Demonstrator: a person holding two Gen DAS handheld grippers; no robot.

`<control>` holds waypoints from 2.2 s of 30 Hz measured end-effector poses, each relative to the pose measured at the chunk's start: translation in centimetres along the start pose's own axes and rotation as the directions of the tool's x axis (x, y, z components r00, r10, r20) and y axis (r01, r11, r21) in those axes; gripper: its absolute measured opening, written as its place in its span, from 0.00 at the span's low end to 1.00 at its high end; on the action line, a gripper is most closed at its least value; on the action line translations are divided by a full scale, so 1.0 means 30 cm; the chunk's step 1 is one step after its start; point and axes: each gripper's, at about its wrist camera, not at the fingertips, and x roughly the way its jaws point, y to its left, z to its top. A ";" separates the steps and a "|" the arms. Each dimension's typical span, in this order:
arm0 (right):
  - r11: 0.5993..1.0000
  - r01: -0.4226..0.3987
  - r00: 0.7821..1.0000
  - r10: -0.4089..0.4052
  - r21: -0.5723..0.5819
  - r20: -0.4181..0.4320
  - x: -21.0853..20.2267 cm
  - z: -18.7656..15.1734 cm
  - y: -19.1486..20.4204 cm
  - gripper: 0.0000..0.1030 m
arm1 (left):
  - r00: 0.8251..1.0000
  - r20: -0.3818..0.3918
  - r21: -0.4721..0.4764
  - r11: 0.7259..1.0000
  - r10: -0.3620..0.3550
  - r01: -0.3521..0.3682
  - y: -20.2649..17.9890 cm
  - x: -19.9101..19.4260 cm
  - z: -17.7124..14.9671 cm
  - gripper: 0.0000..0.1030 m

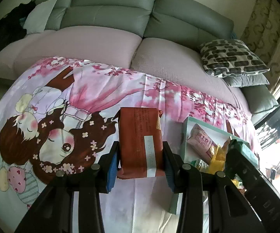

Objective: Organize snacks
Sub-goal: 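Carry the green box over the tray and release it while the left tool carries the red box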

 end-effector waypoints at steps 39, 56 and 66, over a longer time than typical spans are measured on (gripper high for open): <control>0.929 0.195 0.976 -0.155 0.313 -0.150 0.073 -0.025 -0.569 0.66 | 0.985 -0.164 0.198 0.977 -0.050 0.083 -0.283 0.118 -0.142 0.38; 0.931 0.226 0.966 -0.177 0.285 -0.188 0.108 -0.033 -0.559 0.68 | 0.984 -0.161 0.153 0.983 -0.075 0.099 -0.256 0.103 -0.123 0.40; 0.937 0.238 0.966 -0.202 0.254 -0.162 0.073 -0.026 -0.522 0.88 | 0.993 -0.115 0.108 0.994 0.023 -0.011 -0.162 0.075 -0.086 0.79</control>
